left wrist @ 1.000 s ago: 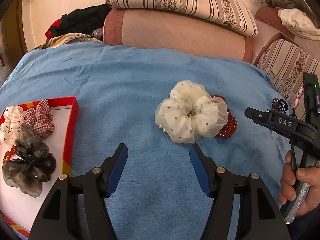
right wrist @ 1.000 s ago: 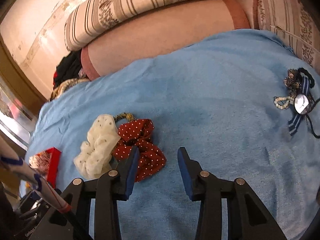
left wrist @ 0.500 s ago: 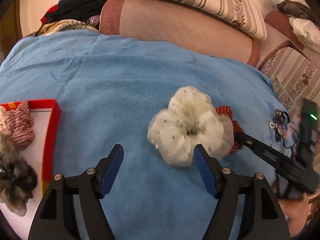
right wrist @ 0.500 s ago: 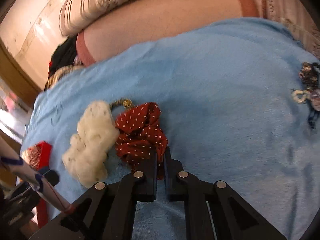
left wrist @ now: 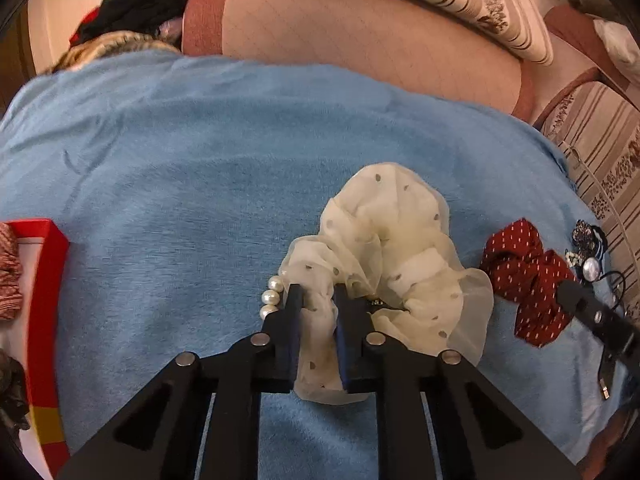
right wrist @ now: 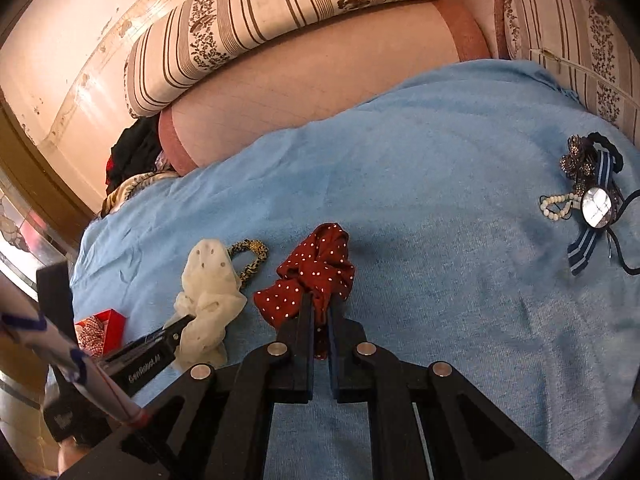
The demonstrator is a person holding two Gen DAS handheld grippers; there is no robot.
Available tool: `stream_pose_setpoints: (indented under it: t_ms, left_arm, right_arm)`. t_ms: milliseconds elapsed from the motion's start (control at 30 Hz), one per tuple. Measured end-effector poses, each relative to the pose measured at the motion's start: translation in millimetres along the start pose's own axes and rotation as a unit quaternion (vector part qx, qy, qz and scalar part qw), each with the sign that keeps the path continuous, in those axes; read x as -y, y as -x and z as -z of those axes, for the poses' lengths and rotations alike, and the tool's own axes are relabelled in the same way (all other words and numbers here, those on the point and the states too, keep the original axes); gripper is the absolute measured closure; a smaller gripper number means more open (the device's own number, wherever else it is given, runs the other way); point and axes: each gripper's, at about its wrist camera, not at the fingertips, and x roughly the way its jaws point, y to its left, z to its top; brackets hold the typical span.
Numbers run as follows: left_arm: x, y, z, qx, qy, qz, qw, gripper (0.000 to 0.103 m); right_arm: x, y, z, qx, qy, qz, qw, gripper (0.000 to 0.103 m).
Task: Organize jewelry
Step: 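Grasp white sheer scrunchie with left tool while right tool grasps red polka-dot scrunchie, then lift both held scrunchies and carry them toward the red-rimmed tray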
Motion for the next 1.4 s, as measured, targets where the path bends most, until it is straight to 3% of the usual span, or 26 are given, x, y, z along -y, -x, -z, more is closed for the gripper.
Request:
stream_pose_setpoints:
  t_ms: [300, 533, 700, 833, 900, 967, 1000, 1067, 1100, 1167, 1200, 1233, 1300, 1400]
  left_arm:
    - [-16.6, 69.5, 17.8, 0.05, -0.007, 0.009, 0.9987, 0.091]
    - [-22.3, 96.8, 60.9, 0.03, -0.02, 0.018, 0.9992, 0.091]
    - [-19.5, 91.9, 94.3, 0.009, -0.034, 0.009, 0.9993, 0.091]
    - [-24.1, 78.1, 102.2, -0.003, -0.029, 0.005, 0.9996, 0.087]
    - [-24.4, 75.4, 101.5, 0.002, -0.029, -0.002, 0.9996, 0.081]
    - [-23.1, 70.8, 100.2, 0.0, -0.032, -0.014, 0.9994, 0.061]
    - [-23.8, 67.8, 99.2, 0.0, -0.027, -0.017, 0.9995, 0.051]
    - [-24.6, 59.8, 96.8, -0.007, -0.021, -0.014, 0.9997, 0.047]
    - [-25.1, 55.0, 95.9, -0.013, -0.019, -0.014, 0.9997, 0.047]
    - [-22.2, 53.7, 95.8, 0.0, -0.028, -0.019, 0.9994, 0.047]
    - [-20.1, 53.6, 96.6, 0.005, -0.033, -0.023, 0.9992, 0.055]
    - [-18.1, 53.3, 96.5, 0.008, -0.036, -0.025, 0.999, 0.069]
    - [-13.8, 56.7, 98.1, 0.019, -0.042, -0.026, 0.9986, 0.086]
    - [-9.5, 66.6, 97.4, 0.044, -0.049, -0.033, 0.9973, 0.088]
  right_arm:
    - [-10.2, 13.8, 3.4, 0.01, 0.016, -0.014, 1.0, 0.097]
    - [-19.2, 21.1, 12.0, 0.008, 0.035, -0.025, 0.999, 0.097]
    - [-30.0, 15.4, 28.8, -0.019, 0.056, -0.03, 0.998, 0.097]
    - [-35.1, 3.7, 45.9, -0.051, 0.07, -0.019, 0.996, 0.096]
    - [-32.5, -4.2, 51.3, -0.064, 0.073, -0.001, 0.995, 0.093]
    - [-29.3, -9.8, 53.3, -0.074, 0.076, 0.012, 0.994, 0.092]
    - [-28.9, -11.0, 52.8, -0.075, 0.079, 0.015, 0.994, 0.084]
    - [-29.4, -12.2, 52.9, -0.072, 0.088, 0.027, 0.993, 0.069]
    - [-31.3, -13.4, 52.6, -0.072, 0.093, 0.03, 0.993, 0.064]
    - [-34.1, -18.8, 53.6, -0.072, 0.102, 0.034, 0.992, 0.064]
    - [-34.5, -22.5, 54.3, -0.075, 0.105, 0.036, 0.991, 0.068]
    - [-33.9, -26.6, 55.1, -0.081, 0.105, 0.032, 0.991, 0.092]
    - [-32.7, -29.6, 54.8, -0.09, 0.098, 0.023, 0.991, 0.096]
    - [-38.0, -15.5, 50.3, -0.058, 0.108, 0.024, 0.992, 0.097]
